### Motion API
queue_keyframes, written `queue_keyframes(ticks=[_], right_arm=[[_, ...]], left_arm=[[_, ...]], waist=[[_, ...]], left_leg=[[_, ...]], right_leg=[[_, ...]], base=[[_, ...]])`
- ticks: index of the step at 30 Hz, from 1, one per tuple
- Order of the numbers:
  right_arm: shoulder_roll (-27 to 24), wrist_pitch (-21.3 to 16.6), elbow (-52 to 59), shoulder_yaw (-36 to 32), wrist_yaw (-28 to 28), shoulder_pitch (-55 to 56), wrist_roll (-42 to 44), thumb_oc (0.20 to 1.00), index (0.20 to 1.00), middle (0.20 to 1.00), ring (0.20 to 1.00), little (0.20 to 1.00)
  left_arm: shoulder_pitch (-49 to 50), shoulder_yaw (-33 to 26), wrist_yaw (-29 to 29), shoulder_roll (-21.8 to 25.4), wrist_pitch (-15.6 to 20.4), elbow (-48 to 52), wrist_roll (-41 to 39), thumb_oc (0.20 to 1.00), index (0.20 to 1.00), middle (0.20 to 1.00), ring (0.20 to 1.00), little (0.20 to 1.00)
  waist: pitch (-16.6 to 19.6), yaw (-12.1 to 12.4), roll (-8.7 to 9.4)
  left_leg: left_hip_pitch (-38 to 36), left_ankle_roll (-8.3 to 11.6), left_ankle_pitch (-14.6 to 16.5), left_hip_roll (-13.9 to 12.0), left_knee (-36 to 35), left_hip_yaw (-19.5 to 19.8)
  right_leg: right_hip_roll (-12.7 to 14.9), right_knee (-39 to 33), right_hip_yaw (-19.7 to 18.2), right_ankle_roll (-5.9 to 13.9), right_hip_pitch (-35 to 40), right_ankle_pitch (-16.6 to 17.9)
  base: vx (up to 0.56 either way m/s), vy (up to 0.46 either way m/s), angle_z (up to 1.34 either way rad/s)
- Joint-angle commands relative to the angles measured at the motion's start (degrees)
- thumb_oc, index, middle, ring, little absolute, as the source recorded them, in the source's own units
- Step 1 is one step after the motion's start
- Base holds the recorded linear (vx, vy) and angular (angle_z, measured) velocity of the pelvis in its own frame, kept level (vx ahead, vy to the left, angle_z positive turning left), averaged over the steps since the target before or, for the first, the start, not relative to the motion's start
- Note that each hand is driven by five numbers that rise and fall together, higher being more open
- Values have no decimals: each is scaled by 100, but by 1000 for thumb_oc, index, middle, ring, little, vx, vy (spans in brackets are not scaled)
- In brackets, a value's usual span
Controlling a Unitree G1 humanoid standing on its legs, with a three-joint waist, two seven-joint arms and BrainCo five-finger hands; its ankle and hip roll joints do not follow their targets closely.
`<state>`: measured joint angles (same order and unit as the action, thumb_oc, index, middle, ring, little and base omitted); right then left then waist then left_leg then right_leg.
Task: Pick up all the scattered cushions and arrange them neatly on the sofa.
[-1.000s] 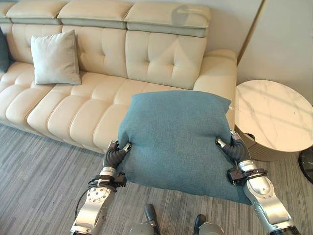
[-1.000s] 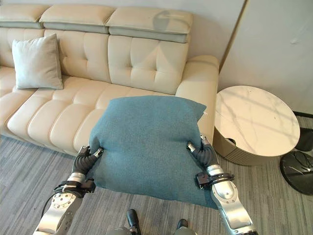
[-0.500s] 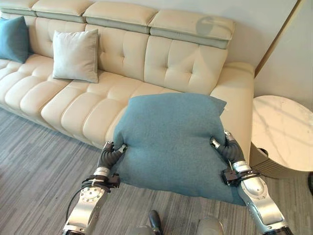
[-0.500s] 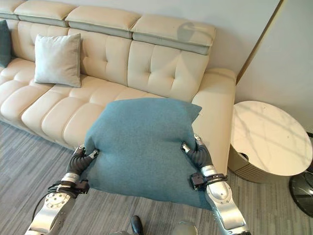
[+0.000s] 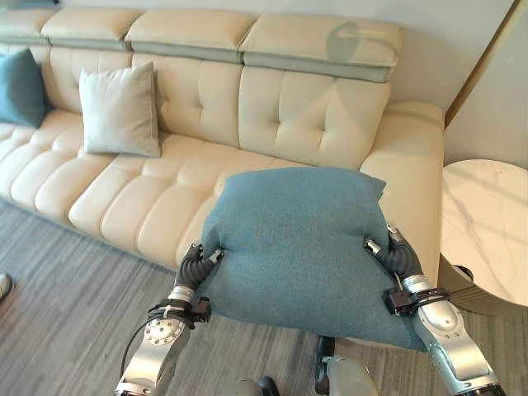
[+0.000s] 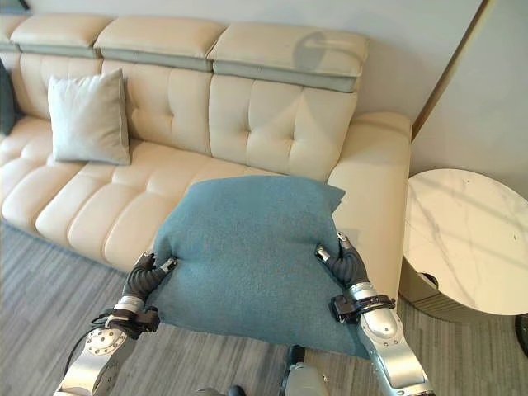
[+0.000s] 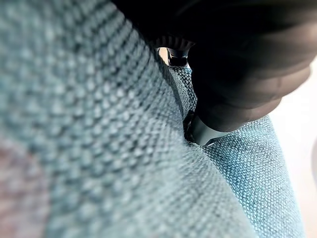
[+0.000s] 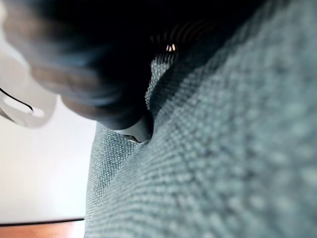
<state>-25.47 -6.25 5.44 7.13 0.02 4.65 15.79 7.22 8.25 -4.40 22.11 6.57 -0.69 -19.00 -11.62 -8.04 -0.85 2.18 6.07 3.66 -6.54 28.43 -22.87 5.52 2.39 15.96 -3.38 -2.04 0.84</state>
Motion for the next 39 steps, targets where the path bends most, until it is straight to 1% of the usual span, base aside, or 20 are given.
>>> queue_keyframes(ticks=[1, 2, 3, 6, 7, 8, 9, 10, 13, 14, 19, 23, 28, 31, 33, 35, 36, 37, 38, 39], right_arm=[[43, -634, 656, 72, 135, -396, 31, 200, 200, 200, 200, 200], [46, -619, 659, 56, 126, -382, 17, 200, 200, 200, 200, 200], [42, -603, 638, 62, 113, -340, -37, 200, 200, 200, 200, 200], [33, -575, 596, 67, 95, -331, -77, 200, 200, 200, 200, 200], [9, -523, 546, 94, 82, -294, -146, 200, 200, 200, 200, 200], [-14, -505, 511, 117, 86, -308, -210, 200, 200, 200, 200, 200], [-16, -505, 511, 117, 85, -307, -211, 200, 200, 200, 200, 200], [-26, -502, 471, 139, 92, -359, -308, 200, 200, 200, 200, 200], [-10, -455, 389, 215, 67, -484, -359, 200, 200, 200, 200, 200], [54, -401, 334, 250, 80, -536, -406, 200, 200, 200, 200, 200], [315, -355, 124, 372, 88, -783, -330, 200, 200, 200, 200, 200], [507, -367, -47, 573, 16, -1161, -304, 200, 200, 200, 200, 200], [734, -487, -245, 895, -141, -1891, -205, 200, 200, 200, 200, 200], [969, -691, -434, 1103, -546, -2795, -183, 200, 200, 200, 200, 200], [1002, -753, -500, 1137, -709, -3143, -218, 200, 200, 200, 200, 200], [1097, -843, -768, 1167, -1143, -3970, -380, 200, 200, 200, 200, 200], [1141, -1011, -1223, 1197, -1677, -5069, -568, 200, 200, 200, 200, 200], [1139, -1020, -1244, 1187, -1680, -5105, -567, 200, 200, 200, 200, 200], [1150, -1067, -1794, 1170, -2138, -6068, -776, 200, 200, 200, 200, 200], [1150, -1069, -1796, 1169, -2137, -6071, -776, 200, 200, 200, 200, 200]], left_arm=[[-459, -91, 202, -34, 612, 617, 65, 200, 200, 200, 200, 200], [-451, -113, 196, -30, 598, 629, 63, 200, 200, 200, 200, 200], [-418, -157, 175, -47, 586, 648, 89, 200, 200, 200, 200, 200], [-394, -177, 122, -61, 586, 635, 113, 200, 200, 200, 200, 200], [-371, -165, 29, -136, 638, 595, 93, 200, 200, 200, 200, 200], [-413, -133, -23, -163, 672, 561, 95, 200, 200, 200, 200, 200], [-415, -132, -23, -166, 675, 556, 95, 200, 200, 200, 200, 200], [-457, -93, 8, -174, 681, 540, 41, 200, 200, 200, 200, 200], [-505, -55, 4, -130, 666, 481, -7, 200, 200, 200, 200, 200], [-521, -55, 18, -62, 657, 436, 19, 200, 200, 200, 200, 200], [-515, -156, -29, 159, 609, 238, 182, 200, 200, 200, 200, 200], [-636, -240, -208, 339, 610, 38, 286, 200, 200, 200, 200, 200], [-1153, -219, -516, 509, 736, -185, 306, 200, 200, 200, 200, 200], [-1937, 4, -939, 523, 931, -458, 327, 200, 200, 200, 200, 200], [-2225, 68, -1085, 552, 1000, -576, 333, 200, 200, 200, 200, 200], [-2968, 246, -1423, 672, 1129, -930, 363, 200, 200, 200, 200, 200], [-4050, 599, -1848, 824, 1311, -1506, 344, 200, 200, 200, 200, 200], [-4093, 609, -1851, 829, 1323, -1533, 341, 200, 200, 200, 200, 200], [-5134, 909, -2093, 973, 1389, -2226, 318, 200, 200, 200, 200, 200], [-5139, 911, -2093, 974, 1391, -2230, 317, 200, 200, 200, 200, 200]], waist=[[476, -14, 269], [483, 0, 313], [478, 39, 360], [468, 79, 350], [475, 131, 249], [504, 96, 173], [496, 106, 172], [573, 60, 15], [583, 72, -47], [586, 126, -42], [537, 300, 36], [420, 440, 123], [167, 584, 198], [-37, 689, 146], [-38, 721, 122], [-97, 780, 63], [-169, 861, -18], [-176, 864, -9], [-200, 959, -91], [-202, 961, -90]], left_leg=[[-430, 35, 383, -290, -1202, -124], [-345, 42, 327, -364, -1471, -64], [-233, 73, -37, -371, -2023, 124], [-182, 144, -241, -407, -2244, 353], [-109, 247, -569, -511, -2733, 1130], [-147, 264, -623, -537, -2936, 1310], [-172, 264, -629, -536, -2957, 1296], [-373, 281, -592, -515, -3157, 1192], [-452, 215, -530, -382, -3123, 1163], [-523, 159, -450, -272, -3086, 1091], [-478, -73, -176, 35, -2895, 1012], [-266, -202, -57, 156, -2749, 970], [284, -246, -29, 168, -2552, 901], [884, -252, -70, 255, -2415, 1039], [1085, -252, -134, 286, -2423, 1097], [1378, -225, -244, 305, -2457, 1210], [1648, -181, -388, 321, -2527, 1314], [1678, -183, -415, 327, -2530, 1314], [1861, -164, -515, 350, -2671, 1429], [1862, -164, -515, 350, -2671, 1429]], right_leg=[[184, -344, 172, 1007, -232, 23], [211, -355, 99, 1022, -190, 0], [196, -396, -71, 979, -159, 41], [163, -411, -247, 980, -84, 5], [92, -277, -767, 939, 6, -104], [113, -219, -945, 952, 36, -161], [112, -213, -956, 953, 41, -166], [150, -203, -1035, 1008, 93, -189], [242, -214, -1158, 1053, 119, -129], [364, -270, -1234, 1098, 176, -80], [602, -296, -1457, 1267, 83, 58], [624, -211, -1606, 1347, -212, 144], [593, -11, -1614, 1397, -921, 356], [649, -79, -1620, 1369, -1323, 456], [681, -106, -1611, 1358, -1489, 506], [722, -105, -1588, 1353, -1757, 575], [749, -110, -1507, 1368, -1984, 611], [754, -114, -1509, 1365, -2012, 632], [751, -107, -1469, 1380, -2210, 636], [751, -106, -1470, 1380, -2212, 636]], base=[[134, 54, -68], [152, 96, -70], [80, 67, -50], [121, 123, -78], [246, 297, -142], [246, 299, -151], [173, 287, -107], [94, 164, -71], [129, 250, -22], [120, 221, -40], [59, 197, -21], [-8, 103, -19], [-82, 23, -25], [-41, 27, -1], [-35, 7, 9], [-23, -14, 16], [-21, -16, 27], [-20, -7, 38], [-16, 4, 32], [-3, 9, 24]])
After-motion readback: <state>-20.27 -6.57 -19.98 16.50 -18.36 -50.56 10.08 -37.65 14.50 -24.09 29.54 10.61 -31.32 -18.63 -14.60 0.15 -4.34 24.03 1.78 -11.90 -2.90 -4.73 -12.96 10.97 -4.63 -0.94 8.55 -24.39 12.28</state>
